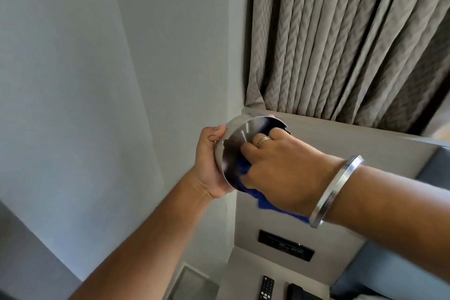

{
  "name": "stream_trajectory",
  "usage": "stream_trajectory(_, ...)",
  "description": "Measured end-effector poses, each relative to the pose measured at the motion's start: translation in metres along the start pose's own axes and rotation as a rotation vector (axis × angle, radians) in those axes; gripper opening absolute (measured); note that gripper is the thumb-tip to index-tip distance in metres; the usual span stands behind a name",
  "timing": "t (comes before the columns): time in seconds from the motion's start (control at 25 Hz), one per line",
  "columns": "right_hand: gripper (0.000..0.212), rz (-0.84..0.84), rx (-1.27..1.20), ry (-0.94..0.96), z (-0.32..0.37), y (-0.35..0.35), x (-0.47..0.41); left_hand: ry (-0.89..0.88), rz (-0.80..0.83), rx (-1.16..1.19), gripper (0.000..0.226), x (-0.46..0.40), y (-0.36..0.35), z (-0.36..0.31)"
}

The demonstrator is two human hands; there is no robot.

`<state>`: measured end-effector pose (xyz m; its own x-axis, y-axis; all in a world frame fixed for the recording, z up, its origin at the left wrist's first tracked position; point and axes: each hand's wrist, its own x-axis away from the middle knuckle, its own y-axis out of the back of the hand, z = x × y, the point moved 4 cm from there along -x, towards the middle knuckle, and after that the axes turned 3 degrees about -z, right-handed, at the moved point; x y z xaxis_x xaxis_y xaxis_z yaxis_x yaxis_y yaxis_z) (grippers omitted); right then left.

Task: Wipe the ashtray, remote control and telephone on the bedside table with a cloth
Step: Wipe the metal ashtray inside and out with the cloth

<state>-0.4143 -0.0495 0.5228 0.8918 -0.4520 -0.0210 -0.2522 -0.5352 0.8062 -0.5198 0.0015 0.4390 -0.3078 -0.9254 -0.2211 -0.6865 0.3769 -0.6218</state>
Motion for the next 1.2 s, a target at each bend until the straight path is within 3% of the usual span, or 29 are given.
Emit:
stream_trajectory(0.08, 0.027, 0.01, 0.106, -0.03, -0.003, 0.0, 0.006, 0.027, -0.011, 0.002, 0.064, -0.003, -0.001, 0.0)
stream_trajectory(0.2, 0.032, -0.161, 0.064, -0.104, -0.028, 0.007, 0.026, 0.041, -0.037, 0.131, 0.077, 0.001, 0.012, -0.001)
stream_trajectory(0.32, 0.045, -0.341, -0.016, -0.33, -0.068, 0.002, 0.056, 0.052, 0.093, 0.263, 0.079, 0.009, 0.015, 0.0)
stream_trajectory(0.48, 0.04, -0.456, -0.402, -0.555, -0.092, -0.026, 0.076, -0.04, 0.149, 0.333, 0.085, 0.006, 0.007, 0.001)
stream_trajectory(0.64, 0.05, -0.551, -0.781, -0.587, -0.086, -0.049, 0.086, -0.223, -0.023, 0.265, 0.076, -0.002, 0.01, 0.003)
stream_trajectory(0.84, 0.054, -0.592, -0.964, -0.629, -0.071, -0.068, 0.087, -0.345, -0.173, 0.179, 0.06, -0.004, 0.004, 0.001)
stream_trajectory(0.92, 0.052, -0.589, -0.974, -0.646, -0.068, -0.073, 0.087, -0.302, -0.147, 0.177, 0.062, -0.005, 0.003, 0.004)
stream_trajectory(1.2, 0.052, -0.561, -1.009, -0.688, -0.063, -0.087, 0.086, 0.187, -0.015, 0.442, 0.084, 0.003, 0.02, 0.046)
